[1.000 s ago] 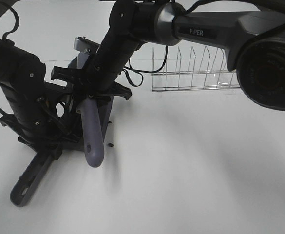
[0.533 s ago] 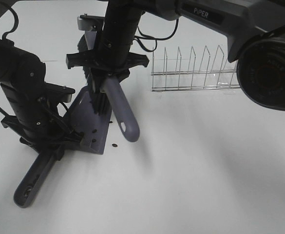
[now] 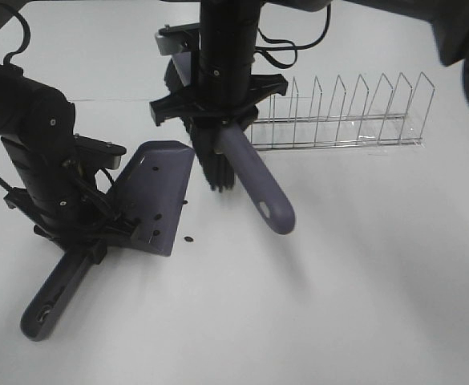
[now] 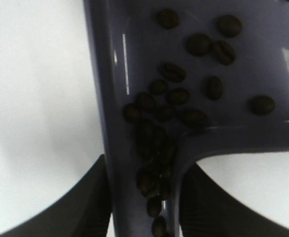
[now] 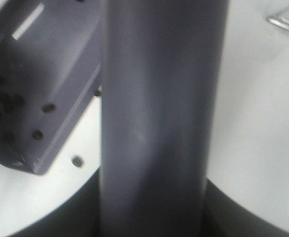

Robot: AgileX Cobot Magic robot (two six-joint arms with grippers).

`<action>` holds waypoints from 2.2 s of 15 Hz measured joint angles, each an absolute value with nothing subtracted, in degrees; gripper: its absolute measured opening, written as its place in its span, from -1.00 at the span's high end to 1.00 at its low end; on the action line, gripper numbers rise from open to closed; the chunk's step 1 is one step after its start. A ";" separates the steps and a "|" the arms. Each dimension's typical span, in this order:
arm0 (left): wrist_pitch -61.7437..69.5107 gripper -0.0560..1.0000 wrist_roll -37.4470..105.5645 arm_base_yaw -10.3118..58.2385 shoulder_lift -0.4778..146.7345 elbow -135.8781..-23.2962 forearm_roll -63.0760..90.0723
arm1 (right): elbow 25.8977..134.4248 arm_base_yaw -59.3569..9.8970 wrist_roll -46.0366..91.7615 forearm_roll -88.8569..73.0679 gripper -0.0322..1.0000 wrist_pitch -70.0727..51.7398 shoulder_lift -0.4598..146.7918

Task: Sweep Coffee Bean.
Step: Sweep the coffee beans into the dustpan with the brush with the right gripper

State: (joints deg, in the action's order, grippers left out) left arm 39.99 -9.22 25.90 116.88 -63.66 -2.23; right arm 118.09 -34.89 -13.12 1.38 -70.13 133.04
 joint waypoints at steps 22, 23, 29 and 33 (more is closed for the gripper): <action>38.85 0.23 -8.59 26.30 111.67 -54.66 -4.53 | 92.99 -36.27 -22.86 -0.52 0.38 -64.92 127.20; 38.85 0.23 -8.59 26.30 111.67 -54.66 -4.53 | 93.33 -37.30 -22.86 -1.43 0.38 -63.54 128.06; 38.79 0.23 -8.59 26.30 111.67 -54.66 -4.53 | 93.85 -39.25 -18.39 -20.34 0.38 -50.02 131.32; 38.79 0.23 -8.59 26.30 111.67 -54.66 -4.53 | 96.72 -39.25 -11.92 -29.16 0.38 -45.61 131.61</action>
